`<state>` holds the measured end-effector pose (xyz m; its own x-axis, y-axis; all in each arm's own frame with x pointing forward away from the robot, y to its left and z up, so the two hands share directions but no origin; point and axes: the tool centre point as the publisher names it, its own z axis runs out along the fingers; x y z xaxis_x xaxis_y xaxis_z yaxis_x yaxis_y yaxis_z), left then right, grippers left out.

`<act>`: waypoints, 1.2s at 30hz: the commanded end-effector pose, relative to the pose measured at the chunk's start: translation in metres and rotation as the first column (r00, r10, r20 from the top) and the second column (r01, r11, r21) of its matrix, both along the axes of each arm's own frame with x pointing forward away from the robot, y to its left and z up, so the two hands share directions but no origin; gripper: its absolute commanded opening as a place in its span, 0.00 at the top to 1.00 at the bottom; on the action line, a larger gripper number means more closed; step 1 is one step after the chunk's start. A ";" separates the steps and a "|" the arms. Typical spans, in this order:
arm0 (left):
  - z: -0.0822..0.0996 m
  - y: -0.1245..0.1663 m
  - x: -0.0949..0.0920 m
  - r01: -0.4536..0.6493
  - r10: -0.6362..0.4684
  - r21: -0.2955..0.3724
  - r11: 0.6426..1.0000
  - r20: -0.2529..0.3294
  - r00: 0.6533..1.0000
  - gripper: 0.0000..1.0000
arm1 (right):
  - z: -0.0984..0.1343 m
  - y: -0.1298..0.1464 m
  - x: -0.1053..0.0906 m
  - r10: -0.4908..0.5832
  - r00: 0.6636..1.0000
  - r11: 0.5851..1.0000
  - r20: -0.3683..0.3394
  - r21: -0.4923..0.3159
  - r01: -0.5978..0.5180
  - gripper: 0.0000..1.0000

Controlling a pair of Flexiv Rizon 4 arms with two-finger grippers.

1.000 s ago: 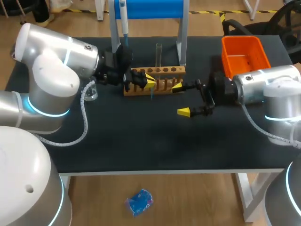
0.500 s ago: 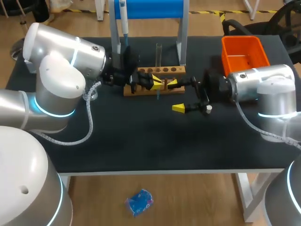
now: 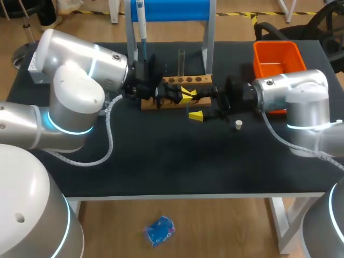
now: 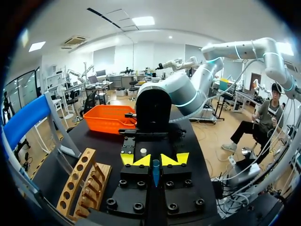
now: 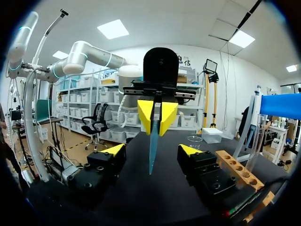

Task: Invert the test tube, pick up the pipette, mount the tip to pipette, aspirate from beaker and dispense into the tube, eject the tip, return the pipette, and cap with the stopper.

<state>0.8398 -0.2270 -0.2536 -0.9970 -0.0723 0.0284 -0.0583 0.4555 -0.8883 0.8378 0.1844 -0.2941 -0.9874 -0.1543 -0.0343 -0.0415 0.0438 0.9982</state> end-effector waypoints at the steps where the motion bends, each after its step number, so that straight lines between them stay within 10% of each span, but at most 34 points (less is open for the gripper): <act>1: -0.002 -0.002 0.002 0.003 -0.003 -0.005 1.000 -0.001 1.000 1.00 | -0.003 0.006 0.005 0.004 1.000 1.000 -0.001 0.005 -0.004 0.36; 19: -0.005 -0.004 0.000 0.001 -0.001 -0.013 1.000 -0.003 1.000 1.00 | -0.003 0.009 0.007 -0.011 1.000 1.000 -0.010 0.025 0.012 0.69; 24: -0.005 -0.004 -0.001 -0.001 0.000 -0.015 1.000 -0.004 1.000 1.00 | -0.002 0.009 0.007 -0.014 1.000 1.000 -0.013 0.026 0.014 0.99; 35: -0.008 -0.005 0.000 0.007 -0.007 0.004 1.000 -0.005 1.000 1.00 | -0.002 0.009 0.007 -0.013 1.000 1.000 -0.018 0.018 0.013 1.00; 36: -0.008 -0.006 0.000 -0.008 0.008 -0.005 1.000 0.015 1.000 0.11 | -0.002 0.009 0.007 -0.012 1.000 1.000 -0.018 0.018 0.012 1.00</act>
<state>0.8419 -0.2293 -0.2593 -0.9972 -0.0702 0.0266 -0.0557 0.4540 -0.8893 0.8413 0.1927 -0.2981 -0.9896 -0.1423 -0.0188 -0.0227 0.0255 0.9994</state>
